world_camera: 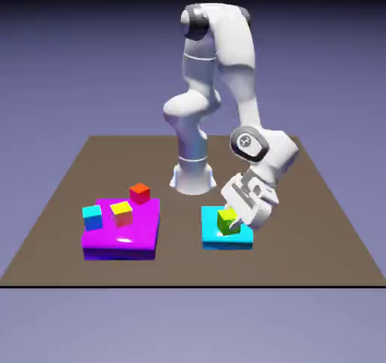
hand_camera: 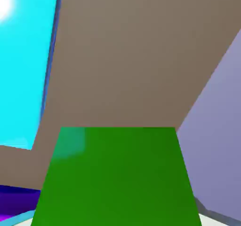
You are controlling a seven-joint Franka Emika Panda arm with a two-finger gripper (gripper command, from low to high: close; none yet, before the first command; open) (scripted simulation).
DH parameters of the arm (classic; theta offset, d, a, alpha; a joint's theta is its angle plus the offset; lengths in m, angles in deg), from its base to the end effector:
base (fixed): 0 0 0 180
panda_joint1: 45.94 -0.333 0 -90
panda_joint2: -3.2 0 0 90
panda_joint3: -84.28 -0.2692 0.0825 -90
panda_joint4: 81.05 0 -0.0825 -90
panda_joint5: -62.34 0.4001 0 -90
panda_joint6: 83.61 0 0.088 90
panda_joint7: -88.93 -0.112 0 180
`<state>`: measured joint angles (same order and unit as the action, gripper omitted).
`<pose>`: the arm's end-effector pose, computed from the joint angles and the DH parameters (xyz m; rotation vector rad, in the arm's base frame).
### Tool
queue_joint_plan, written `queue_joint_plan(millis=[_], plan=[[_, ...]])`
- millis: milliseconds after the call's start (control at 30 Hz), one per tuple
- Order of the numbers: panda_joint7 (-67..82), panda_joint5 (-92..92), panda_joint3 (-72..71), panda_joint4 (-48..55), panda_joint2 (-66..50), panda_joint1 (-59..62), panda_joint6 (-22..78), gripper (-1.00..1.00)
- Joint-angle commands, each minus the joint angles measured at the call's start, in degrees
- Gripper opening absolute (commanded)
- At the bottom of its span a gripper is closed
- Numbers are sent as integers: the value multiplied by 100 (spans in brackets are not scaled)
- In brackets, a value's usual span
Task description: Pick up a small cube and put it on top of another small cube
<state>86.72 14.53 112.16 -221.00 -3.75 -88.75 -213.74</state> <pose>0.4560 0.0919 0.1806 2.2633 1.0466 -0.2357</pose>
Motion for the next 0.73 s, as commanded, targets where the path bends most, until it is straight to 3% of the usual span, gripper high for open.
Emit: queue_joint_plan(millis=[0, 367, 433, 600, 633, 700], plan=[[-7, 84, 45, 18, 77, 205, 130, -100], [19, 1167, 531, 219, 925, 2487, 1606, -100], [19, 1182, 537, 222, 937, 2519, 1627, -100], [-103, 1003, 727, -185, 261, 2802, 496, -100], [-103, 1003, 727, -185, 261, 2802, 496, 100], [-76, 1042, 686, -95, 410, 2739, 745, 100]])
